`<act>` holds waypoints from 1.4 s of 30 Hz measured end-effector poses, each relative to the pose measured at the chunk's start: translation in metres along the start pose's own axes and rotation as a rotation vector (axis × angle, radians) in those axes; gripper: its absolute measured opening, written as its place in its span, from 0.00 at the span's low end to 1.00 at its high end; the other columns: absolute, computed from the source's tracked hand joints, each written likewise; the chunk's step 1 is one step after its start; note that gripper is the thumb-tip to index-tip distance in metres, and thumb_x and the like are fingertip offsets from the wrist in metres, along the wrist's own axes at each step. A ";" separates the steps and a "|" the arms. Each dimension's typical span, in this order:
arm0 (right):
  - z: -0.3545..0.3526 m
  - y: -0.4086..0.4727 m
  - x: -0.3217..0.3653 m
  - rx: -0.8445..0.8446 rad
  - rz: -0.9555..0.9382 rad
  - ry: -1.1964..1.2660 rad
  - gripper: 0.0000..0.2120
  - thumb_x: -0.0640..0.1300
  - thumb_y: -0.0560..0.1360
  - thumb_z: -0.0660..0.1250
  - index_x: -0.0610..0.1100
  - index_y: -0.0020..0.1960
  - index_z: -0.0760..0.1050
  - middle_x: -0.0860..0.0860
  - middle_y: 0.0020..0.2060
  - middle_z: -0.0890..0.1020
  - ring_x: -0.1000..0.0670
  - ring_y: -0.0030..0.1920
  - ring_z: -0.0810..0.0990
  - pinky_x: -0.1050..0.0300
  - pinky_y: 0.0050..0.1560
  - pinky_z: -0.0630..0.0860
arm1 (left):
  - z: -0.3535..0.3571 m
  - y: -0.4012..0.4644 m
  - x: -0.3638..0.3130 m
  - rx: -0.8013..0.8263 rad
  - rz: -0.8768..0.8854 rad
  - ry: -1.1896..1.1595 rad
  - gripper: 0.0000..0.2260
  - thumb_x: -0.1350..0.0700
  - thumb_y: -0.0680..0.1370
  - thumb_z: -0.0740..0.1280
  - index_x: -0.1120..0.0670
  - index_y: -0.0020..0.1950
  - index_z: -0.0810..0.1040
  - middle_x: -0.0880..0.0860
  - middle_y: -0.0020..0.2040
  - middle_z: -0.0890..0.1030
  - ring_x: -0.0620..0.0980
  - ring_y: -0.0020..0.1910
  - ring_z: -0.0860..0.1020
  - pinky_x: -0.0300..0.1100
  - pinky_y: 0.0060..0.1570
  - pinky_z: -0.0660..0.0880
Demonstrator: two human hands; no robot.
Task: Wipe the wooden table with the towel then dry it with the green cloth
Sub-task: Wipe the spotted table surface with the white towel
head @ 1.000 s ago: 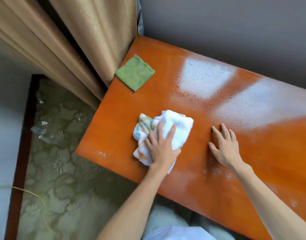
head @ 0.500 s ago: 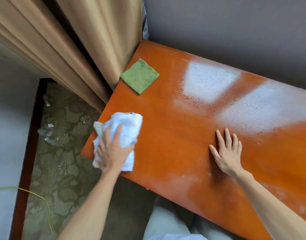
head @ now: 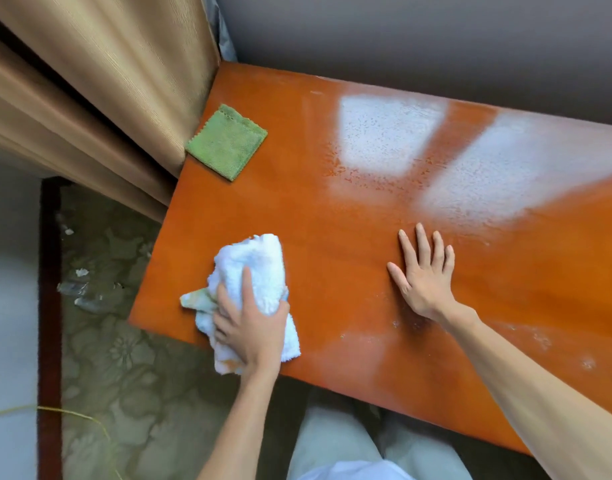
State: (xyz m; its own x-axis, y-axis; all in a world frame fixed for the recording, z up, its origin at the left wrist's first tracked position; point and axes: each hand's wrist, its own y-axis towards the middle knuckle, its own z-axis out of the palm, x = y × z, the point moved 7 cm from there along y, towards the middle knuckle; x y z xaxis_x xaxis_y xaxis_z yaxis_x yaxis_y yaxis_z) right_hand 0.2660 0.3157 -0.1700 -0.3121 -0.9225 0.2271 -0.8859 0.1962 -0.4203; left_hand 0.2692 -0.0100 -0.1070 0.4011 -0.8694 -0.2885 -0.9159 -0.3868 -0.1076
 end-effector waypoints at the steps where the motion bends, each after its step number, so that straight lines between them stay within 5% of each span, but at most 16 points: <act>1: 0.000 0.000 0.000 0.007 -0.003 -0.005 0.32 0.64 0.81 0.45 0.55 0.80 0.43 0.49 0.80 0.40 0.41 0.79 0.37 0.41 0.75 0.35 | 0.007 -0.019 -0.016 0.019 0.051 0.001 0.37 0.42 0.66 0.77 0.42 0.74 0.70 0.57 0.75 0.65 0.66 0.55 0.73 0.60 0.54 0.71; 4: -0.007 -0.002 0.001 0.008 -0.020 0.030 0.30 0.60 0.82 0.52 0.54 0.81 0.47 0.50 0.81 0.43 0.41 0.80 0.40 0.42 0.76 0.37 | 0.029 -0.075 -0.062 0.150 0.132 -0.013 0.40 0.44 0.61 0.79 0.42 0.73 0.72 0.58 0.73 0.69 0.66 0.58 0.74 0.61 0.55 0.72; 8: -0.037 -0.007 -0.007 -0.064 -0.147 -0.036 0.26 0.55 0.83 0.56 0.52 0.79 0.59 0.49 0.80 0.57 0.41 0.78 0.57 0.46 0.76 0.52 | 0.052 -0.113 -0.114 0.285 0.225 0.016 0.42 0.41 0.61 0.78 0.39 0.74 0.68 0.56 0.75 0.67 0.64 0.62 0.72 0.61 0.58 0.73; 13: -0.053 -0.014 -0.031 -0.100 -0.140 0.098 0.23 0.44 0.82 0.62 0.43 0.76 0.66 0.44 0.77 0.64 0.39 0.75 0.62 0.50 0.76 0.53 | 0.050 -0.067 -0.115 0.305 0.485 0.046 0.41 0.40 0.62 0.78 0.35 0.74 0.67 0.51 0.76 0.66 0.62 0.66 0.70 0.59 0.57 0.72; 17: -0.060 -0.041 -0.081 -0.155 0.102 0.332 0.24 0.39 0.81 0.62 0.39 0.76 0.64 0.38 0.75 0.65 0.40 0.77 0.59 0.48 0.76 0.51 | 0.032 0.026 -0.093 0.273 0.330 0.035 0.38 0.40 0.67 0.75 0.32 0.74 0.64 0.48 0.77 0.62 0.62 0.70 0.67 0.56 0.62 0.68; 25: -0.042 -0.106 -0.175 -0.224 0.455 0.119 0.23 0.52 0.82 0.56 0.51 0.77 0.63 0.42 0.79 0.57 0.36 0.76 0.53 0.36 0.75 0.50 | -0.017 0.160 0.006 0.164 0.079 0.081 0.37 0.38 0.72 0.72 0.38 0.76 0.59 0.56 0.77 0.59 0.69 0.70 0.64 0.63 0.69 0.63; 31: -0.027 -0.118 -0.192 -0.240 0.391 0.186 0.28 0.57 0.80 0.48 0.52 0.78 0.59 0.45 0.80 0.53 0.39 0.78 0.50 0.37 0.76 0.47 | -0.006 0.089 -0.009 0.072 -0.040 0.096 0.36 0.35 0.73 0.68 0.41 0.77 0.58 0.58 0.77 0.58 0.72 0.69 0.64 0.67 0.67 0.62; 42: -0.032 -0.125 -0.209 -0.185 0.250 0.063 0.25 0.52 0.82 0.56 0.54 0.78 0.59 0.45 0.80 0.55 0.39 0.76 0.56 0.42 0.75 0.52 | 0.089 -0.177 -0.201 0.173 0.291 0.136 0.39 0.35 0.69 0.73 0.41 0.77 0.63 0.60 0.73 0.64 0.64 0.59 0.68 0.57 0.54 0.69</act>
State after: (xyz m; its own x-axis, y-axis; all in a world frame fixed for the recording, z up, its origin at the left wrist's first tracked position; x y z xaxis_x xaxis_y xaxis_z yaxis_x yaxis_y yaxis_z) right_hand 0.4308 0.4945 -0.1365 -0.5431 -0.8171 0.1932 -0.8249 0.4764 -0.3042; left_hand 0.3489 0.2609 -0.1149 0.1117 -0.9729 -0.2027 -0.9768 -0.0700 -0.2023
